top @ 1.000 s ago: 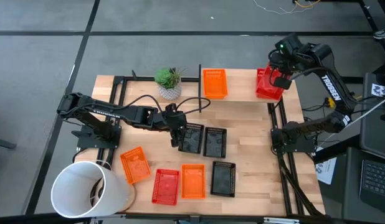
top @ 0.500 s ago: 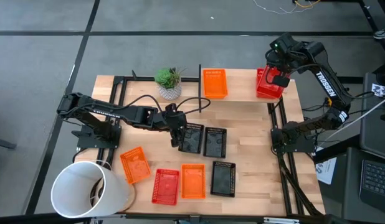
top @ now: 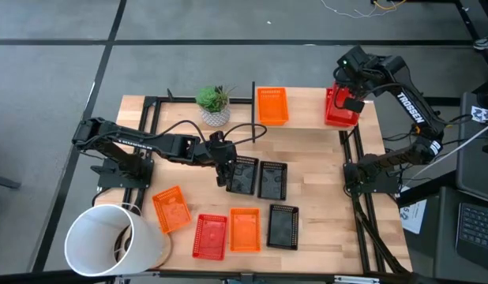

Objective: Stack baskets on shelf by color
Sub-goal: Stack the right red bin on top of the red bin on the shelf, then move the left orange bin on the table

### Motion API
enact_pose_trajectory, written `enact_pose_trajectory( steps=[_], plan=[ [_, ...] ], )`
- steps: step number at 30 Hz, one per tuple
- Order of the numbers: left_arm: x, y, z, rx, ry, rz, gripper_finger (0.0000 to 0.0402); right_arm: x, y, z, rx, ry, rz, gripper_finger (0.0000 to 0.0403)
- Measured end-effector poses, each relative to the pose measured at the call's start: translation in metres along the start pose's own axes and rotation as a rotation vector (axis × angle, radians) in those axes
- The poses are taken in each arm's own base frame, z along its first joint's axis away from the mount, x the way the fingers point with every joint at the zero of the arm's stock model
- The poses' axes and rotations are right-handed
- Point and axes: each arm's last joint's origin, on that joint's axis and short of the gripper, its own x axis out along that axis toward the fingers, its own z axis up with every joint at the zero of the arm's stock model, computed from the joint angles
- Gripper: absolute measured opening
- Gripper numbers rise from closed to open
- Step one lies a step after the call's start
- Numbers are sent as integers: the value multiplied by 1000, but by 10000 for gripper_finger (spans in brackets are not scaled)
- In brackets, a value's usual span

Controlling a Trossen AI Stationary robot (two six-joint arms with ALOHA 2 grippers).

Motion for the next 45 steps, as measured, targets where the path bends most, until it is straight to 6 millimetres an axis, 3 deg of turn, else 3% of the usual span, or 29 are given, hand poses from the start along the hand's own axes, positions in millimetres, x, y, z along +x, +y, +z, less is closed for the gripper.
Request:
enact_pose_trajectory(
  steps=[9,14,17,24,30,35,38,45],
  plan=[
    [0,0,0,24,0,0,155,-8,3,1,-14,-12,-46,78],
    [0,0,0,25,0,1,155,-20,4,1,123,-76,-43,78],
    [0,0,0,25,0,0,155,-27,11,-1,201,-183,129,78],
    [0,0,0,25,0,0,155,-52,31,-10,410,-376,721,78],
    [-1,-4,-2,5,21,-43,155,-67,62,-27,326,-393,939,78],
    [-7,-19,-17,26,172,-238,155,-64,92,-43,312,-332,1002,78],
    [-16,-29,-35,-44,372,-303,155,-57,110,-50,310,-309,1038,78],
    [-41,-54,-75,-140,769,-198,147,-39,148,-44,289,-330,1052,78]
  ],
)
